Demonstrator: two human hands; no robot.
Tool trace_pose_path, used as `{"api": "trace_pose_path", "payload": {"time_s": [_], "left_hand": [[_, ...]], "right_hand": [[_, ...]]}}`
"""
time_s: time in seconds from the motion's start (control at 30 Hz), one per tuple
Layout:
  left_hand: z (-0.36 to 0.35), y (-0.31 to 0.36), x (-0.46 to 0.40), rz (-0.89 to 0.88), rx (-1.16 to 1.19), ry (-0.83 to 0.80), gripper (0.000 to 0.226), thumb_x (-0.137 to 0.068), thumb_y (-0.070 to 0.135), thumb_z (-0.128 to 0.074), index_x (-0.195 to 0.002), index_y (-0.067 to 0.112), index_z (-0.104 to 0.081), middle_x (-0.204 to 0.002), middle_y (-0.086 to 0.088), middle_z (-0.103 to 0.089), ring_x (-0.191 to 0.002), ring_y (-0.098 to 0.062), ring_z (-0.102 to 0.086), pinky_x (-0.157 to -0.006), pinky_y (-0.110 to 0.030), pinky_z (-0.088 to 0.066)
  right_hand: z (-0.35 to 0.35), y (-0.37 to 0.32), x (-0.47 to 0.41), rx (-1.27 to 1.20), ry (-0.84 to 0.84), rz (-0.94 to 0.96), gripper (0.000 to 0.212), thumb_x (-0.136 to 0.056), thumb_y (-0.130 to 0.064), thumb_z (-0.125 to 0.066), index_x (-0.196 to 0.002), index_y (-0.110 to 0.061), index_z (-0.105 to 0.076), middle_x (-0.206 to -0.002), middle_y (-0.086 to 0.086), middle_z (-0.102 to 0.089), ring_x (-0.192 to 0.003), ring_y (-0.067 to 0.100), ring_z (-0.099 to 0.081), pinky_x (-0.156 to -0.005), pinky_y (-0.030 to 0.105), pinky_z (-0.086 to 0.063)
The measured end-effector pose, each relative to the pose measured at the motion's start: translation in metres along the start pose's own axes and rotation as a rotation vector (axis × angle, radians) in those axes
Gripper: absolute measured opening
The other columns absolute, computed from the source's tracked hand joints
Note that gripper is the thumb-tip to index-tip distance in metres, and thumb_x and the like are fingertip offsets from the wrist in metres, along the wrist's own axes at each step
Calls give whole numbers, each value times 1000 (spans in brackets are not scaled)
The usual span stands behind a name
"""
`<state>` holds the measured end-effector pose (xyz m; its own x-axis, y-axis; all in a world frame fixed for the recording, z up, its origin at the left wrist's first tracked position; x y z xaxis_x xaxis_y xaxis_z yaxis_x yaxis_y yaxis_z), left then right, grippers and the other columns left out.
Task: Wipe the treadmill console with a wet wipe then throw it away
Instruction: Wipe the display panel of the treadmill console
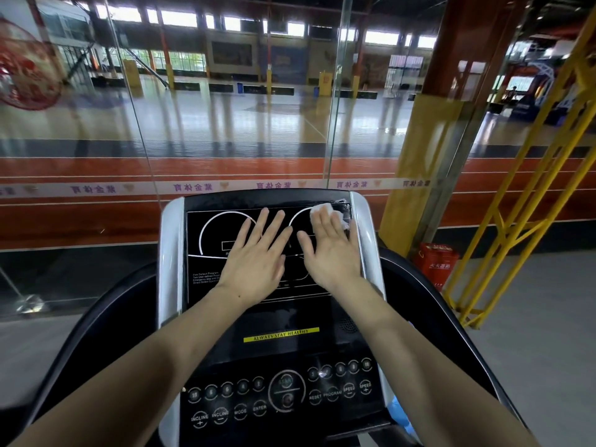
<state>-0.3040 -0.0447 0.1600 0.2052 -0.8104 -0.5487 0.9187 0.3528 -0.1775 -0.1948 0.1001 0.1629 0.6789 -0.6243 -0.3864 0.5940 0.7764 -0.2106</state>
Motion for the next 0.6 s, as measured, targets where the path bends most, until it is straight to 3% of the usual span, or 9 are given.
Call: {"api": "trace_pose_path", "payload": {"time_s": [0.23,0.37,0.6], "left_hand": [[1,-7,5,5,16,-7,60,-105,35,-46,-160,16,-33,-174,-9,-15,-162,-33,-2,-129,-56,-14],[-3,-8,13,5,22,-25,60,-105,34,-44,-161,17,-31,-174,-9,-13,-162,-33,-1,-129,-56,-12],[-13,-6,30,18,32,-30,59,-105,35,-43,-161,16,-33,-174,-9,-14,-161,-34,-5,-129,-56,-13]], "right_hand": [[4,39,0,179,6,100,68,-108,-58,-7,-168,-27,1,-176,-6,6,-162,10,7,-128,51,15],[-4,63,12,115,29,140,62,-111,-51,-10,-168,-29,-4,-176,-8,2,-161,6,9,-128,47,18],[-43,72,96,56,26,116,62,-110,-48,-12,-168,-29,-3,-176,-10,-2,-161,6,9,-130,49,10]]}}
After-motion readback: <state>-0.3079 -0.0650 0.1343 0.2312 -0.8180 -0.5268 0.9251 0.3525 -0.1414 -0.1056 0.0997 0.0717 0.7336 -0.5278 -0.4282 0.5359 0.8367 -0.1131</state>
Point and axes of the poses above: each hand's wrist, its own x-axis away from the middle knuckle, its own z-axis out of the back of the hand, y = z × x, the point moved 2 cm from there along -x, towards the middle knuckle
